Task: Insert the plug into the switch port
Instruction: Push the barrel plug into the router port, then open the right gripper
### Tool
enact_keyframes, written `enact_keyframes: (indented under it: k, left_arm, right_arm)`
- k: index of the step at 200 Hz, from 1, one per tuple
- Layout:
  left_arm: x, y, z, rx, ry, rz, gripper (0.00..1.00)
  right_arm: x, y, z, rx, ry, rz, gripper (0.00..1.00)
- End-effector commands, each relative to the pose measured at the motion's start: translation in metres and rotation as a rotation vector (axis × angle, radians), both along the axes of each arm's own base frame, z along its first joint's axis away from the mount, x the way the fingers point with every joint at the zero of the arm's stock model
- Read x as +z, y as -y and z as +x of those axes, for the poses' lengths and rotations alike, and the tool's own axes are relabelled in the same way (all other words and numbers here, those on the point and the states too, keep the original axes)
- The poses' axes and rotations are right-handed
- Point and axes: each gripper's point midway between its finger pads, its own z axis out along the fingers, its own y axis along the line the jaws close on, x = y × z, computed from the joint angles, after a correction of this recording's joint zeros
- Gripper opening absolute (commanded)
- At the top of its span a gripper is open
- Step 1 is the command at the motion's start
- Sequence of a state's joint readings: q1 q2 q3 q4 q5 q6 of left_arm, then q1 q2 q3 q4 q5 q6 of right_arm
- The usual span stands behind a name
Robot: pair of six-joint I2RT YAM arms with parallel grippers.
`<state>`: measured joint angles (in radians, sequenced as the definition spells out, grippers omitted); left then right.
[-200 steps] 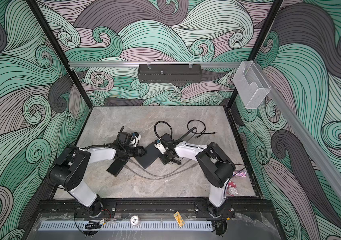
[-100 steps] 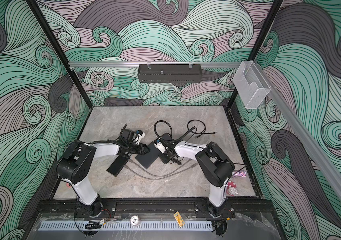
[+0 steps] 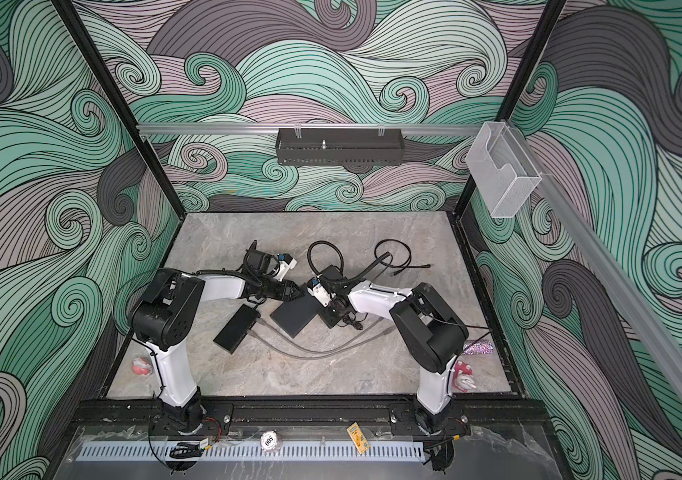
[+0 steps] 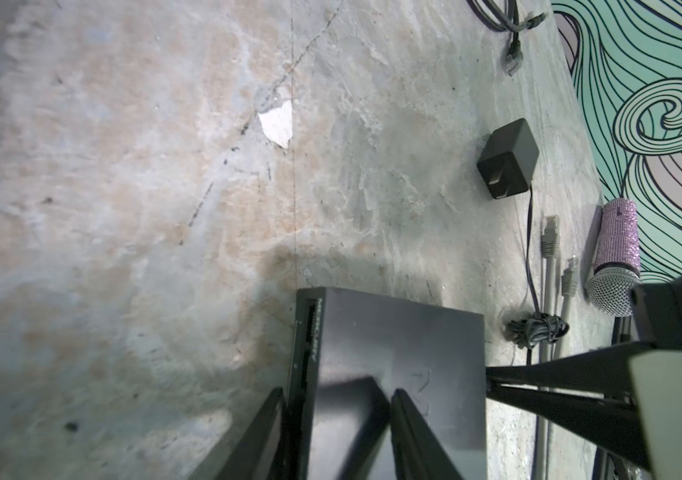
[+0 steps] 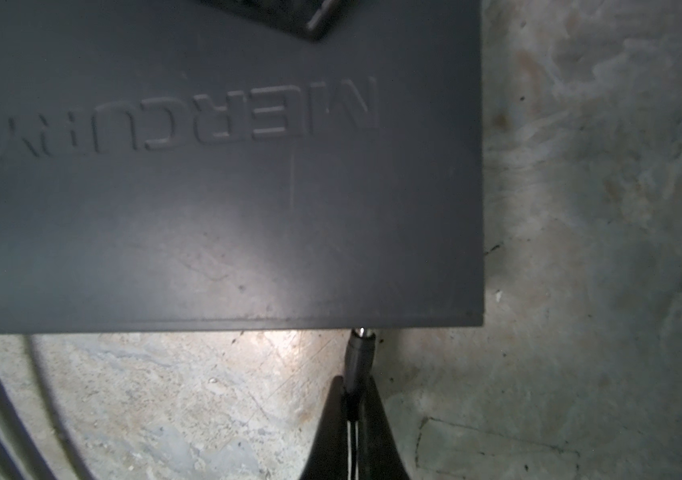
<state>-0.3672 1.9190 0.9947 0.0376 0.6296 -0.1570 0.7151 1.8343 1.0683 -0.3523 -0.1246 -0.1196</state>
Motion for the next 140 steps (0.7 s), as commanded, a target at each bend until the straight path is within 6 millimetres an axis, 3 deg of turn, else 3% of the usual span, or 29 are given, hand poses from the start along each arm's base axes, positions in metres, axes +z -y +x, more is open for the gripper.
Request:
enact_keyframes:
  k: [1, 20, 65, 109, 140]
  left_arm:
    - [-0.003, 0.017, -0.031, -0.113, -0.105, -0.079, 0.41]
    - [-0.005, 0.021, -0.037, -0.128, -0.120, -0.094, 0.41]
    - [-0.009, 0.023, -0.042, -0.142, -0.138, -0.096, 0.41]
    - [-0.011, 0.025, -0.045, -0.155, -0.139, -0.089, 0.40]
    - [-0.012, 0.028, -0.047, -0.168, -0.142, -0.085, 0.41]
  right_arm:
    - [0.000, -0.005, 0.019, 0.012, 0.079, -0.021, 0.00]
    - [-0.001, 0.001, 0.030, 0.015, 0.134, -0.061, 0.00]
    - [-0.006, -0.008, 0.045, 0.020, 0.161, -0.045, 0.00]
    - [0.005, -0.018, 0.050, 0.058, 0.183, -0.009, 0.00]
    - [0.010, -0.024, 0.046, 0.187, 0.188, -0.017, 0.00]
